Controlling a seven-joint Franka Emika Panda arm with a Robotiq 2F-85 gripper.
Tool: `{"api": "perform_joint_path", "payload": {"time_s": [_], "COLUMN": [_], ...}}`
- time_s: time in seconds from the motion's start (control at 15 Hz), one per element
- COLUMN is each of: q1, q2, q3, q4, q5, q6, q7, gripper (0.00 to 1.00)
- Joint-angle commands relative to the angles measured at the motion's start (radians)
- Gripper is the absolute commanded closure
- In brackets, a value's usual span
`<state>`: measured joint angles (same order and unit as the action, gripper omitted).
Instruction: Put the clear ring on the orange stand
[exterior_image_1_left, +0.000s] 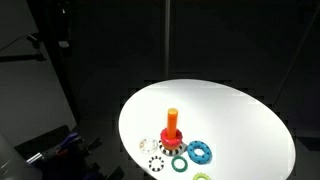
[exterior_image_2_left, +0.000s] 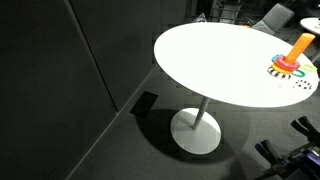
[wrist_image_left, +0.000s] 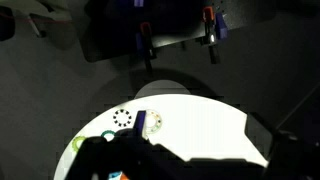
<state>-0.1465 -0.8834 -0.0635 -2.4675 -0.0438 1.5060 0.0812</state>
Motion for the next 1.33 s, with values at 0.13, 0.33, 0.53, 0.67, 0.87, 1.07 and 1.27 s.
{"api": "perform_joint_path", "payload": {"time_s": [0.13,0.33,0.53,0.67,0.87,1.07,1.27], "q1": [0.006,0.006,0.006,0.003,-0.006,-0.016,-0.013], "q2": [0.0,0.0,0.0,0.067,0.152,0.267,0.371], "q3": [-0.004,-0.004,-0.004,-0.007,-0.014,-0.025,-0.032], "q4": [0.003,0.003,0.003,0.025,0.047,0.069,0.082], "q5": [-0.003,-0.003,-0.003,0.005,0.008,0.014,0.02], "q6": [-0.002,-0.002,-0.002,0.018,0.066,0.16,0.236], "q7": [0.003,0.003,0.003,0.017,0.035,0.069,0.078], "gripper": [0.0,0.0,0.0,0.0,0.0,0.0,0.0]}}
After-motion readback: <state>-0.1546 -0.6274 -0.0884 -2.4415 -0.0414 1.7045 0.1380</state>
